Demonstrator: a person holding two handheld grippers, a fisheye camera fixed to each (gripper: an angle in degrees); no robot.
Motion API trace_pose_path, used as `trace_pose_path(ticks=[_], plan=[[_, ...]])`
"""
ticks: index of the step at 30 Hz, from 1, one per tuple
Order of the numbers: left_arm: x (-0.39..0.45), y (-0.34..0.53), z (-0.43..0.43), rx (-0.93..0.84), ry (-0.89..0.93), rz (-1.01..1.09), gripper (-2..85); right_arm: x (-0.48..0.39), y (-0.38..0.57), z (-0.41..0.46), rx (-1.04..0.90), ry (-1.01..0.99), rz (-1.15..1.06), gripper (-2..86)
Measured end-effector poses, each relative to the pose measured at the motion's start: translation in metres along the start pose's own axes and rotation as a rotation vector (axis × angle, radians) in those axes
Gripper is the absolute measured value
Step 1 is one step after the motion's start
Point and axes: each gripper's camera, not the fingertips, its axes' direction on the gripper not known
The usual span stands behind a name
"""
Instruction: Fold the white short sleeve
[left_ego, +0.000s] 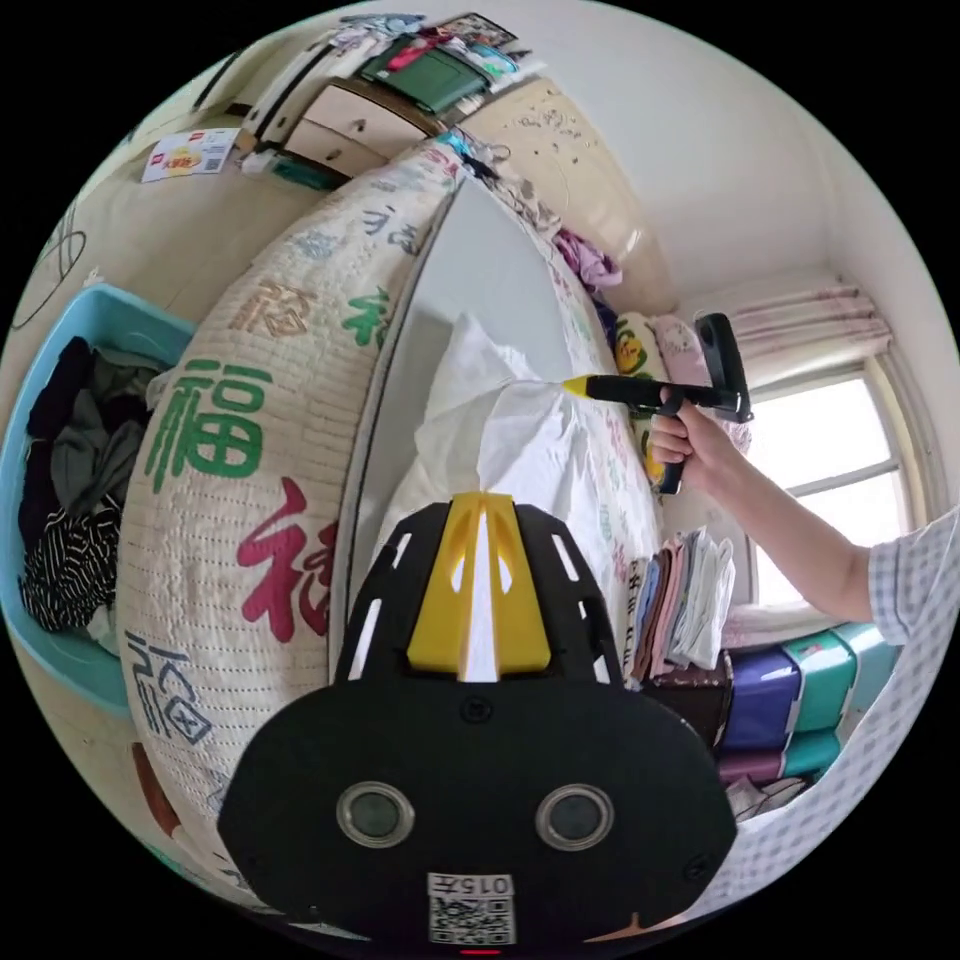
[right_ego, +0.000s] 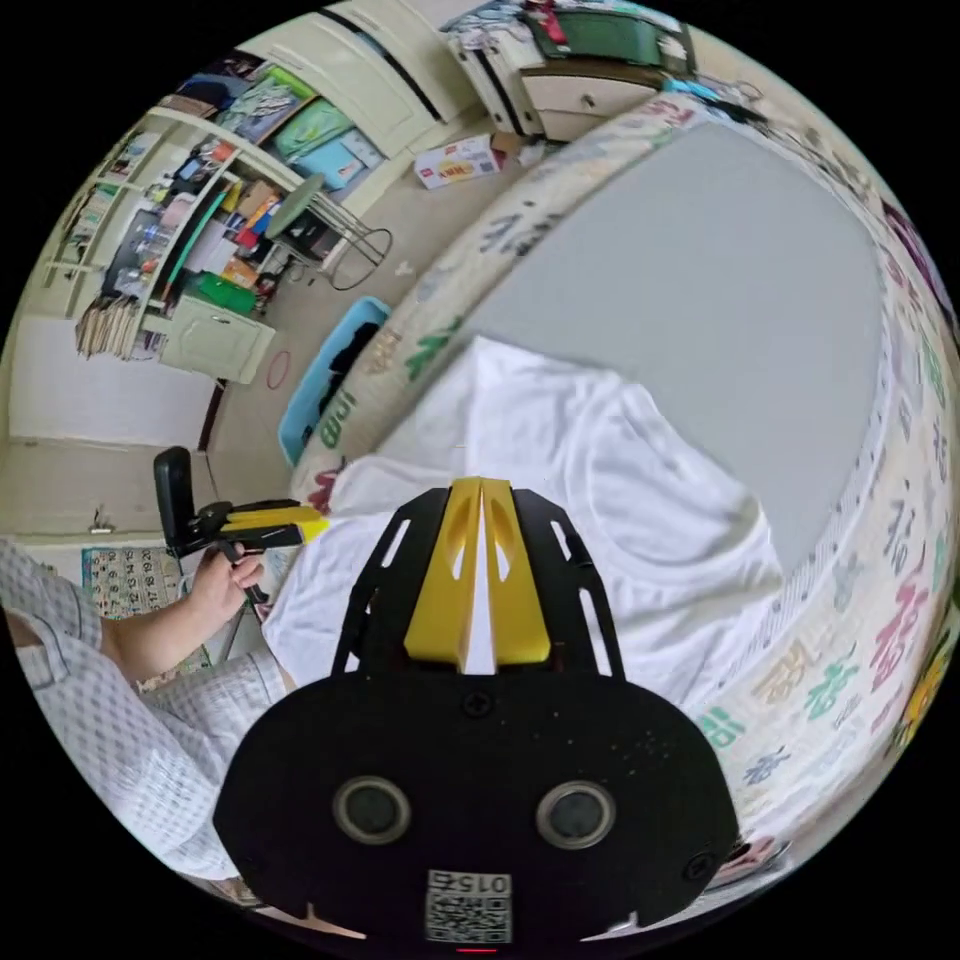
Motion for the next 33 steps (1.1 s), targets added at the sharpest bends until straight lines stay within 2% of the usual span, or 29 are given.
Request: trace_pose_path(ticks=[3, 5, 10, 15, 18, 19, 23, 26, 28, 30, 33], plan=[[0.014, 0.007, 0.021, -0.114, -0.021, 0.058, 0.4, 0.024, 0.028, 0.014, -0.033, 0.023, 0.129, 0.4], [0.022, 0.01, 0.024, -0.151, -0.021, 0.096, 1.3, 0.022, 0.035, 0.014, 0.0, 0.013, 0.14, 1.8], [0.044, 0.006, 0.006, -0.108, -0.188, 0.142, 6.3, -0.03, 0.016, 0.027, 0.014, 0.056, -0.052, 8.0], [0.053, -0.008, 0.024, -0.132, -0.224, 0.13, 9.2, -0.088, -0.012, 0.067, -0.131, 0.205, -0.301, 9.0], [0.061, -0.011, 0.04, -0.162, -0.268, 0.138, 5.8, -0.096, -0.015, 0.07, -0.155, 0.264, -0.337, 1.5], [0.064, -0.012, 0.04, -0.157, -0.258, 0.133, 2.6, -0.095, -0.016, 0.069, -0.16, 0.279, -0.325, 1.2], [0.071, -0.01, 0.038, -0.153, -0.166, 0.089, 0.1, -0.079, -0.007, 0.044, -0.124, 0.222, -0.235, 0.5], [0.08, -0.004, 0.037, -0.163, -0.211, 0.084, 1.2, -0.068, 0.003, 0.028, -0.06, 0.169, -0.172, 2.9], [0.081, -0.002, 0.029, -0.114, -0.21, 0.041, 5.9, -0.071, 0.003, 0.029, -0.037, 0.149, -0.182, 6.9], [0.081, -0.003, 0.026, -0.087, -0.224, 0.01, 7.9, -0.086, -0.008, 0.048, -0.072, 0.132, -0.25, 10.0], [0.086, -0.008, 0.032, -0.08, -0.283, 0.017, 8.5, -0.121, -0.018, 0.078, -0.116, 0.207, -0.407, 9.2]])
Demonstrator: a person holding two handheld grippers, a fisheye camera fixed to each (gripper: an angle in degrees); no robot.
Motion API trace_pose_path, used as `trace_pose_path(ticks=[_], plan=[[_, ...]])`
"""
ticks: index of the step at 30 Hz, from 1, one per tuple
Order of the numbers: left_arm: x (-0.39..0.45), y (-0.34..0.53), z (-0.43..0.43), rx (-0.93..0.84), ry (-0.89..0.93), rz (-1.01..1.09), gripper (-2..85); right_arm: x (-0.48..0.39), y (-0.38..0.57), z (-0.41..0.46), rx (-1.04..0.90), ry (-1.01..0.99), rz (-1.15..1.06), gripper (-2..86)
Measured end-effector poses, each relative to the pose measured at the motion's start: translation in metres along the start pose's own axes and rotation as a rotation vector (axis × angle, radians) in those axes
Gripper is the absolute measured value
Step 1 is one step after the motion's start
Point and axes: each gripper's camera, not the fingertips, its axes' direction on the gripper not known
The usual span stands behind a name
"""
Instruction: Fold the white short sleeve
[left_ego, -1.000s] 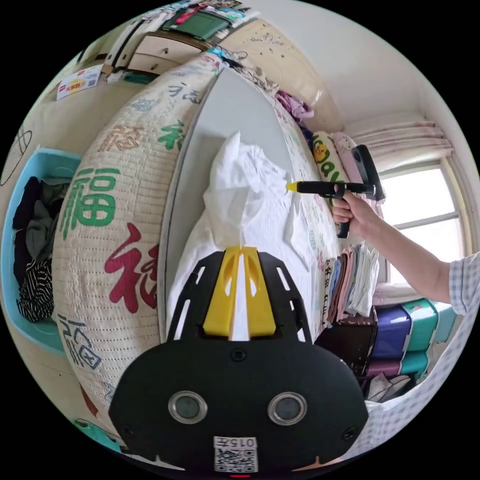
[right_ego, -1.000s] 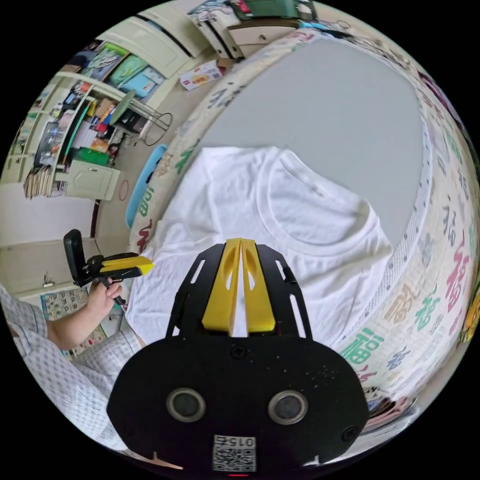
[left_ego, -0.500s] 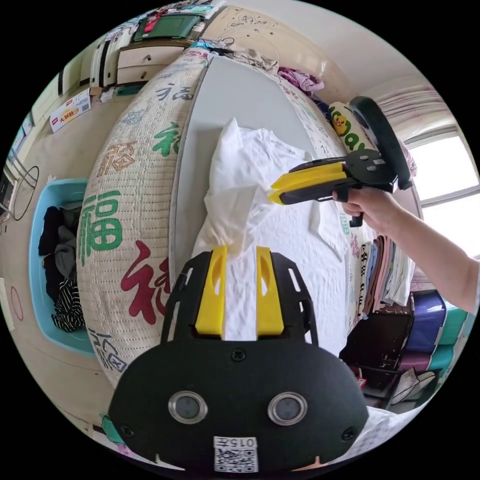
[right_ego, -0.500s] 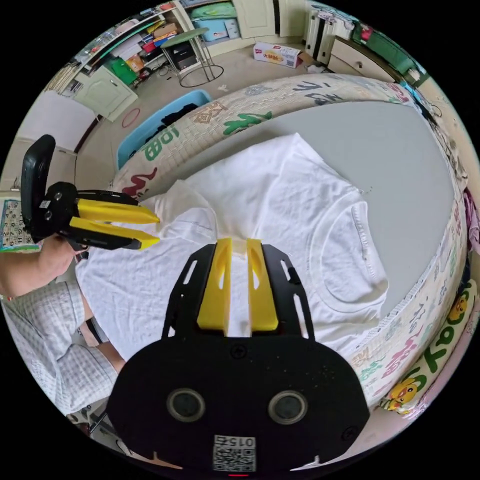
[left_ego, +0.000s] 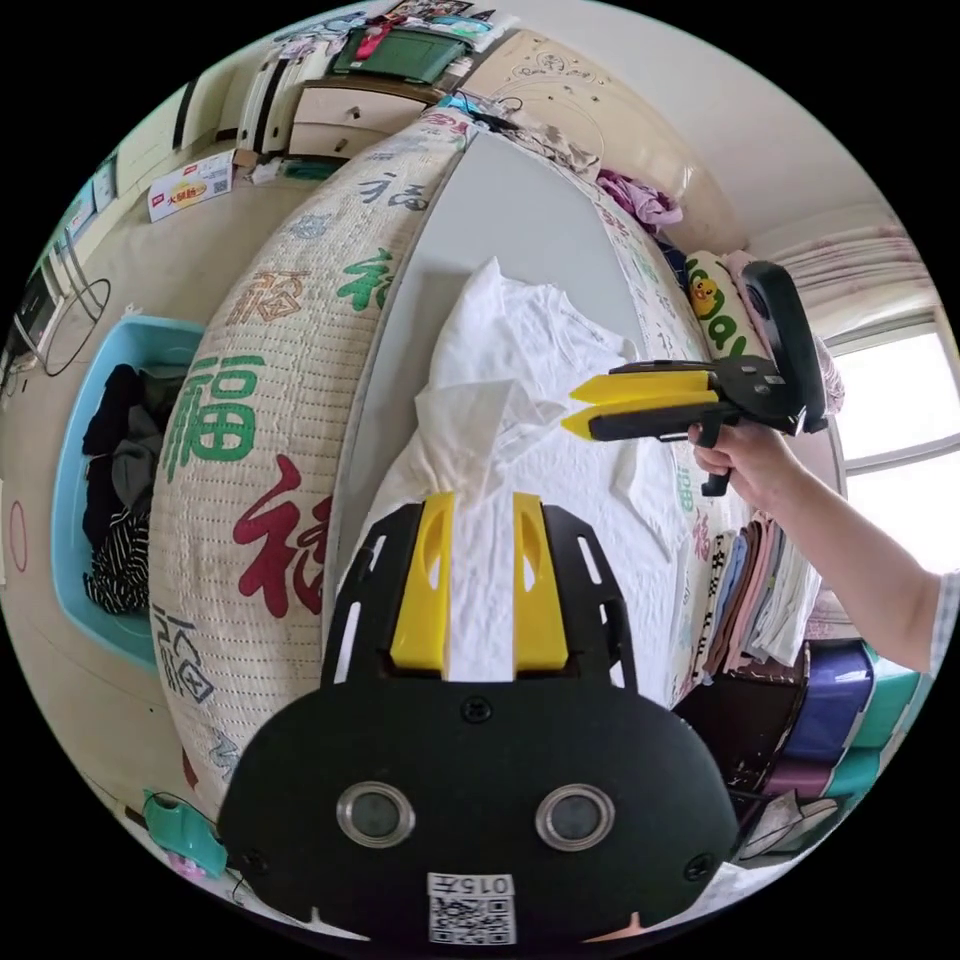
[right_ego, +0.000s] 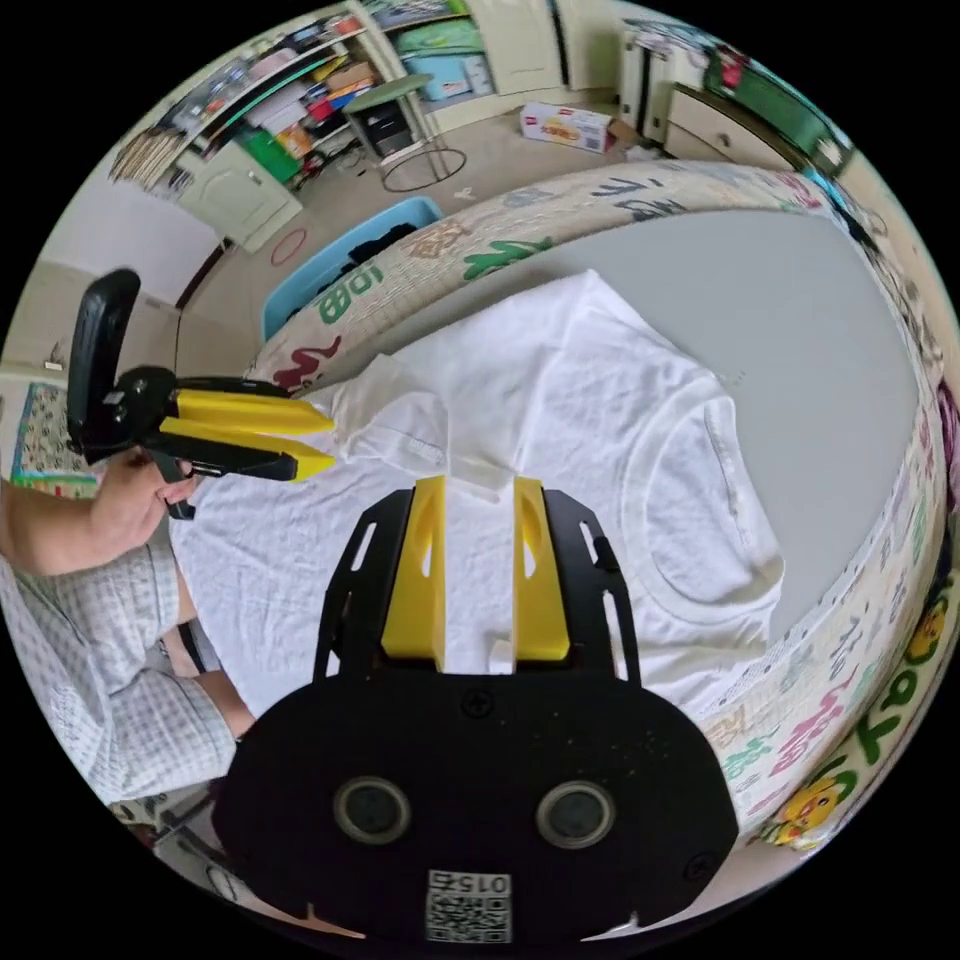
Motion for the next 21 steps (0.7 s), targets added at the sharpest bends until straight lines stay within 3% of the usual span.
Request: trace_pose_path(ticks=[6, 10, 16, 21], plan=[[0.01, -0.012, 0.008, -0.036, -0.069, -0.004, 0.9, -0.008, -0.014, 0.019, -0.065, 0.102, 0.004, 0.8], [0.017, -0.01, -0.005, -0.008, 0.01, -0.007, -0.5, 0.005, 0.006, 0.012, -0.05, 0.087, 0.063, 1.0], [0.012, -0.006, -0.009, -0.004, 0.035, -0.042, -0.8, 0.0, -0.003, 0.03, -0.027, 0.044, 0.027, 10.2], [0.007, -0.007, -0.012, -0.011, 0.031, -0.052, -0.8, -0.013, -0.029, 0.067, -0.04, 0.109, -0.039, 2.2]])
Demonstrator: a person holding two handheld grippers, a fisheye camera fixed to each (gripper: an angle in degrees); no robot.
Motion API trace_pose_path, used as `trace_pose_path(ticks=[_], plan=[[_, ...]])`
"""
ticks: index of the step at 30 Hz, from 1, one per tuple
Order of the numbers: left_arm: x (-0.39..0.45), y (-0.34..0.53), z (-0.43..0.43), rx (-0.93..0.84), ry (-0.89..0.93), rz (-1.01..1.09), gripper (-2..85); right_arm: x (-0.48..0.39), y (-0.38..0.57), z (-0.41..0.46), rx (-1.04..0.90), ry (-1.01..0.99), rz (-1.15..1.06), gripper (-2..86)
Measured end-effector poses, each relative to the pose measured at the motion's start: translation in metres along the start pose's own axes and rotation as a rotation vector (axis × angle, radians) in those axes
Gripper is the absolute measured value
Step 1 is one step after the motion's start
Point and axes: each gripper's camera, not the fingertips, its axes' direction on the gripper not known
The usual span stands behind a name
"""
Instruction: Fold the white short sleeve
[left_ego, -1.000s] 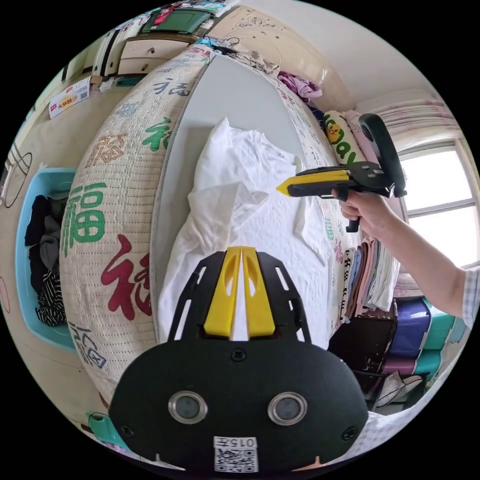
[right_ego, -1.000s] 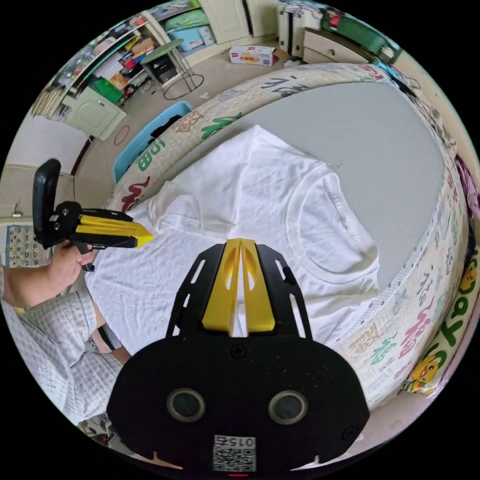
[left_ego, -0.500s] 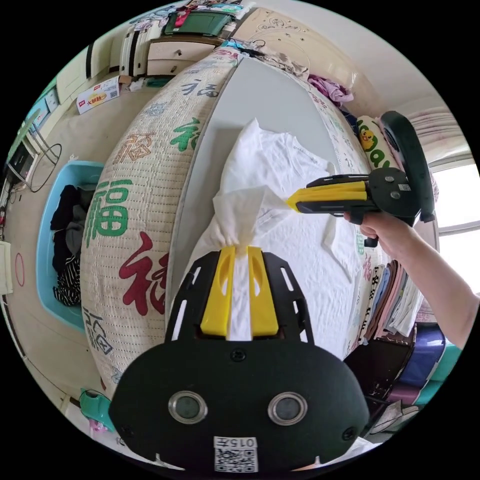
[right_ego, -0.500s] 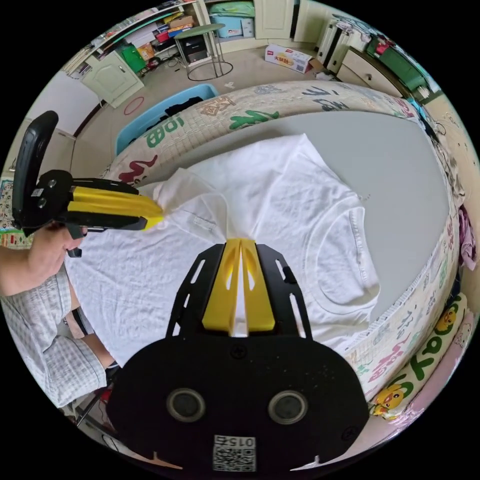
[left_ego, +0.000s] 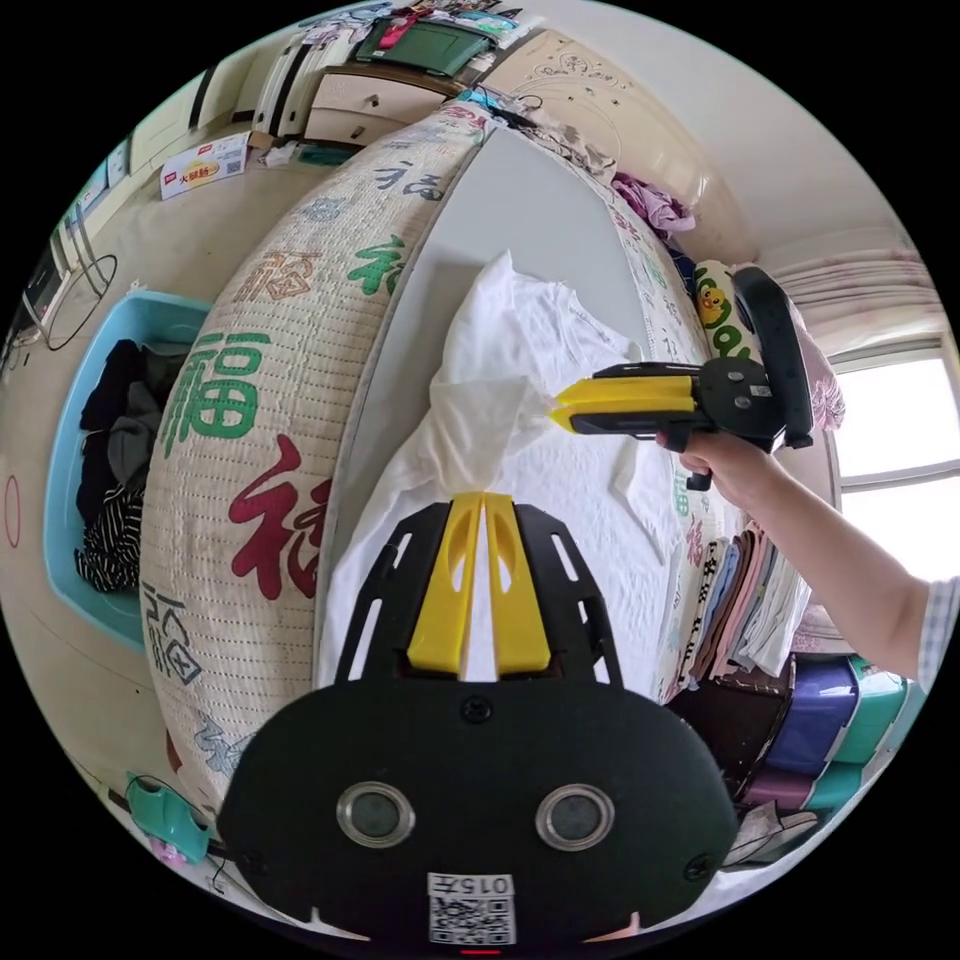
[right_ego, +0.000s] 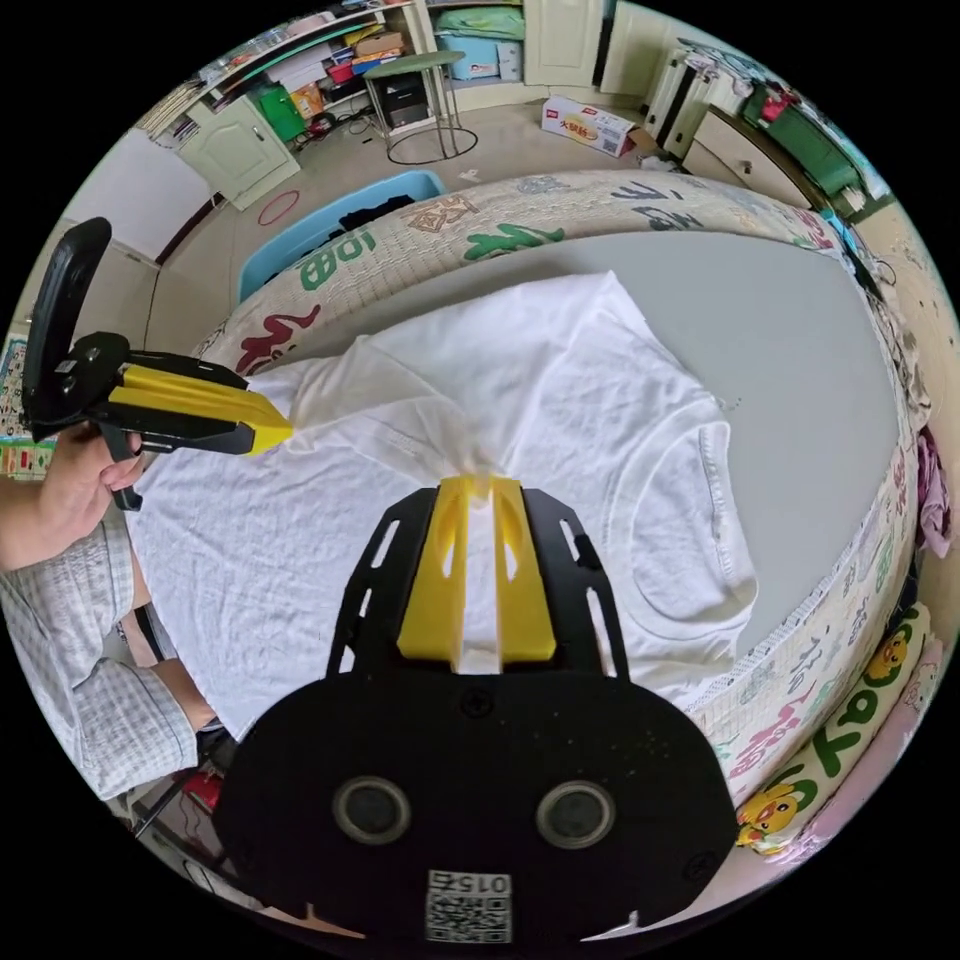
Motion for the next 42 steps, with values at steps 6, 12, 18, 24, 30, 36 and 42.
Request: trace_pose_path(ticks=[6, 12, 18, 24, 30, 36, 42], plan=[[0.006, -0.004, -0.005, -0.004, 0.03, 0.035, -0.7, 0.018, 0.026, 0.006, -0.007, -0.017, 0.082, 0.3], [0.027, -0.006, 0.012, -0.08, 0.046, 0.13, 0.1, 0.04, 0.069, 0.04, -0.079, -0.08, 0.205, 1.9], [0.019, -0.01, -0.012, -0.003, 0.13, 0.125, 5.0, 0.079, 0.091, 0.083, -0.066, -0.298, 0.384, 7.0], [0.005, -0.041, -0.015, -0.028, 0.053, 0.167, 6.9, 0.116, 0.046, 0.091, 0.139, -0.301, 0.472, 8.0], [0.036, -0.06, -0.012, 0.027, 0.089, 0.246, 4.6, 0.084, -0.029, 0.144, 0.069, -0.318, 0.326, 2.7], [0.058, -0.06, 0.037, -0.179, 0.049, 0.33, 3.0, 0.068, -0.031, 0.176, 0.009, -0.121, 0.372, -0.4], [0.072, -0.064, 0.027, -0.214, 0.013, 0.413, 0.8, 0.032, 0.045, 0.188, 0.007, -0.368, 0.295, -0.5]])
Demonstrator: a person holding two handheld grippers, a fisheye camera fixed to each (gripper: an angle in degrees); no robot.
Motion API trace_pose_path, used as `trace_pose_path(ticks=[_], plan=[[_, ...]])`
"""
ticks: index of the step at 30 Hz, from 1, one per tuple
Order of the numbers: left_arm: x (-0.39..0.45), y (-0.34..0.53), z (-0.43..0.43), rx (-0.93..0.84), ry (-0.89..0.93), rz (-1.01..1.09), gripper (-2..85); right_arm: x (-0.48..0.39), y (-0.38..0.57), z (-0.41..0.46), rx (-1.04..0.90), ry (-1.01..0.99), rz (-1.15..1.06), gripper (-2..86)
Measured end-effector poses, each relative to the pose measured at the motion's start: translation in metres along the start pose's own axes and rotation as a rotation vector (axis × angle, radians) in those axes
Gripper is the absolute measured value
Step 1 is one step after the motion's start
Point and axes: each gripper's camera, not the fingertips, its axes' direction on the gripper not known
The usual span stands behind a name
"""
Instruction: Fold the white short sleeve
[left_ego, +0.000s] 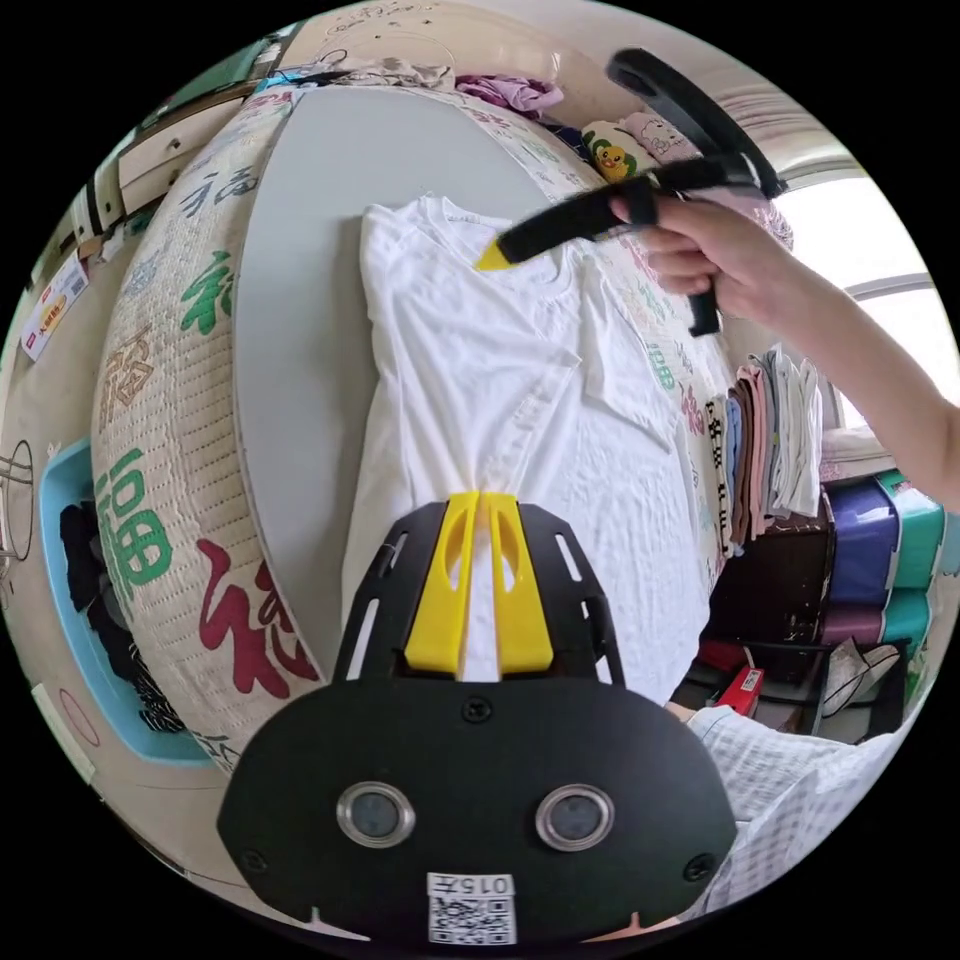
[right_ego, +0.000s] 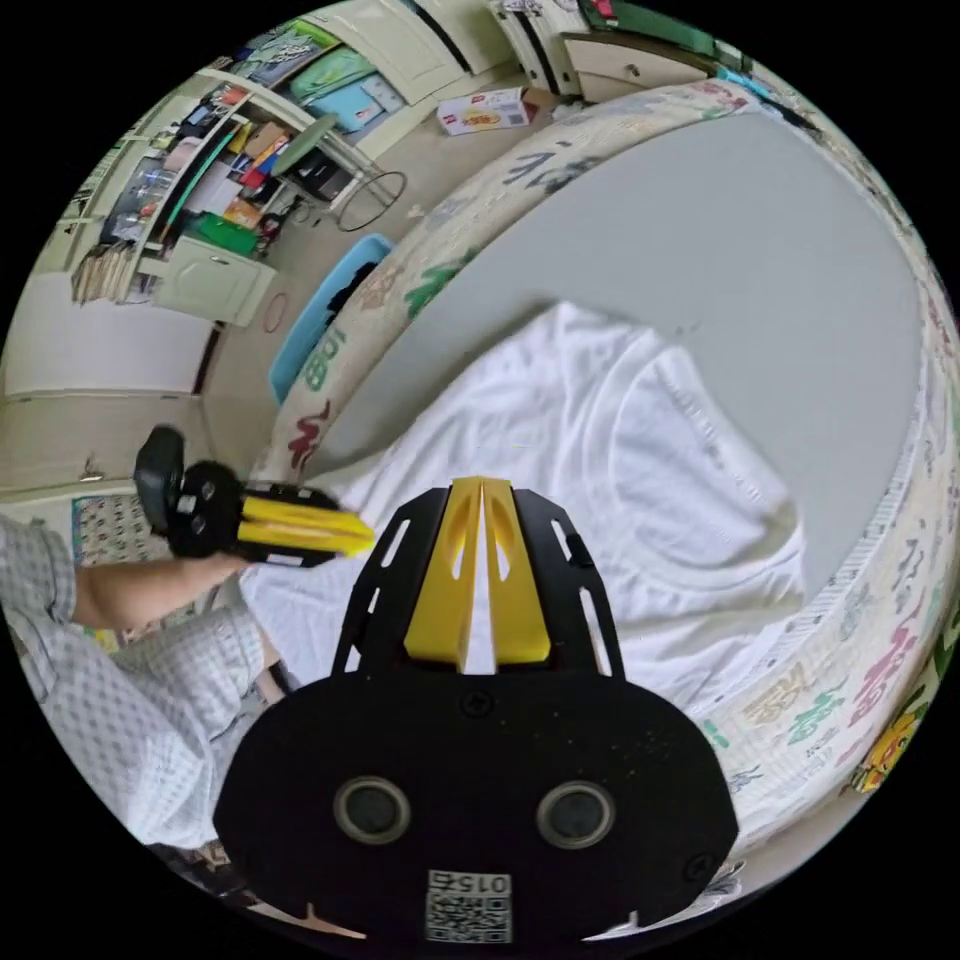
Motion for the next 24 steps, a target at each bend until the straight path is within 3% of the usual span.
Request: trace_pose_path(ticks=[4, 11, 14, 18, 24], plan=[[0.012, -0.003, -0.005, -0.016, -0.054, 0.049, 0.8, 0.009, 0.044, 0.044, -0.078, 0.138, 0.08, -0.4], [0.015, -0.017, -0.013, -0.067, -0.019, 0.089, 1.8, 0.039, 0.092, 0.05, 0.046, 0.01, 0.148, 1.5], [0.002, -0.037, -0.034, 0.012, 0.001, 0.082, 4.1, 0.068, 0.123, 0.024, 0.154, 0.076, 0.234, 4.9], [-0.023, -0.097, -0.062, 0.152, -0.02, 0.019, 11.0, 0.124, 0.156, 0.003, 0.243, 0.248, 0.416, 9.1], [-0.034, -0.185, -0.049, 0.049, -0.053, -0.02, 14.8, 0.17, 0.173, 0.029, 0.211, 0.204, 0.544, 10.5]])
